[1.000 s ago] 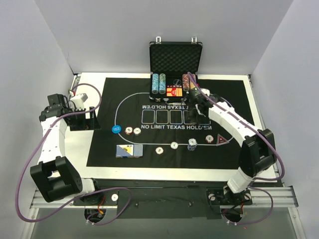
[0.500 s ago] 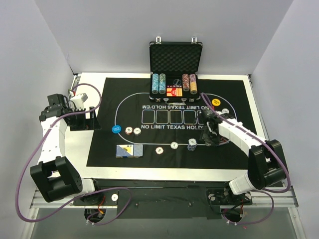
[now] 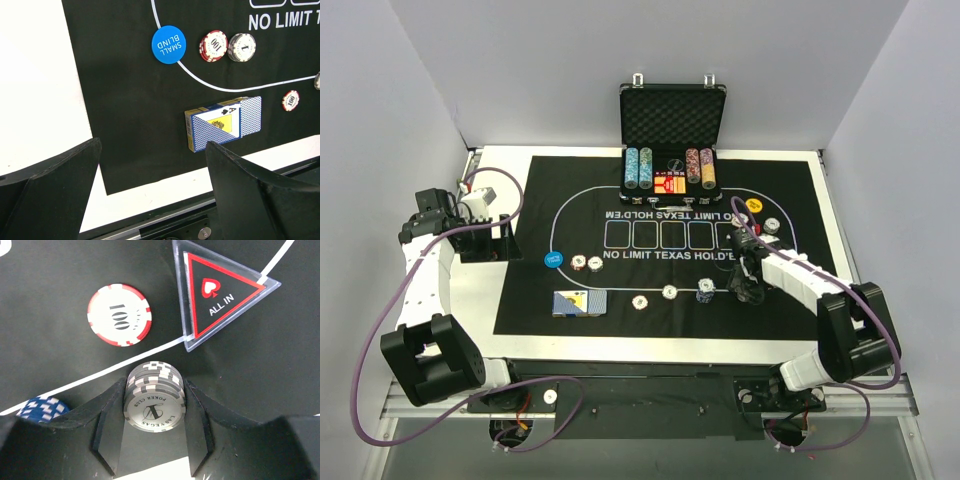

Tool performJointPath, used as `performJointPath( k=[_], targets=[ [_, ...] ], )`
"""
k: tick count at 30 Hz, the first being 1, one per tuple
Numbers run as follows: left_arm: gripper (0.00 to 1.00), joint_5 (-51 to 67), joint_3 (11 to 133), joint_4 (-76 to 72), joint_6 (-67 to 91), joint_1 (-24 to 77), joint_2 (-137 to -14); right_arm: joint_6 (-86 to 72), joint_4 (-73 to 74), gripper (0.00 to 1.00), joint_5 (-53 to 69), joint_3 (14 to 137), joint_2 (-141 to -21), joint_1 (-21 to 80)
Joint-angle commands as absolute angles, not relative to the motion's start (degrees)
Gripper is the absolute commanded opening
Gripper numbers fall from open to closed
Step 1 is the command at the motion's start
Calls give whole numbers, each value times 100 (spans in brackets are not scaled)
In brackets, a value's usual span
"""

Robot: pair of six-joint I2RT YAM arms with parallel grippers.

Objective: Distribute texas hold em gaming equipment

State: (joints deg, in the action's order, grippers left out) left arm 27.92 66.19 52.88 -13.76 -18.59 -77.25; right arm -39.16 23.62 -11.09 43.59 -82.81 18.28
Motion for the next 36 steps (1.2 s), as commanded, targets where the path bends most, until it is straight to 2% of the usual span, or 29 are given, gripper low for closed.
performJointPath(
  k=[1, 7, 10, 16, 21, 23, 30, 36],
  targets=[
    [97, 2900, 6741, 5221, -1441, -1907, -7638, -4139, 2206, 33, -1494, 4175, -8306, 1740],
    [97, 2909, 6706, 5212, -1433, -1907, -7629, -4254, 2118, 34, -1547, 4201, -8393, 1740],
    [97, 2892, 6689, 5194, -1415, -1898, -7603, -4271, 2083, 47, -1503, 4192, -8455, 1731],
    [97, 2856, 6688, 5194, -1441, -1907, -7603, -4263, 2074, 49, -1398, 4105, -8420, 1740],
    [97, 2900, 6688, 5194, -1433, -1898, -7611, -4377, 2267, 64, -1546, 4139, -8095, 1758],
    [97, 2892, 6680, 5194, -1433, -1907, -7611, -4386, 2486, 67, -1713, 4297, -7605, 1801],
    [97, 2892, 6662, 5168, -1389, -1907, -7603, -4237, 3058, 71, -1952, 5263, -6794, 2301],
    [97, 2909, 6653, 5133, -1318, -1907, -7611, -3973, 3322, 74, -1600, 5976, -7470, 3383]
  ],
)
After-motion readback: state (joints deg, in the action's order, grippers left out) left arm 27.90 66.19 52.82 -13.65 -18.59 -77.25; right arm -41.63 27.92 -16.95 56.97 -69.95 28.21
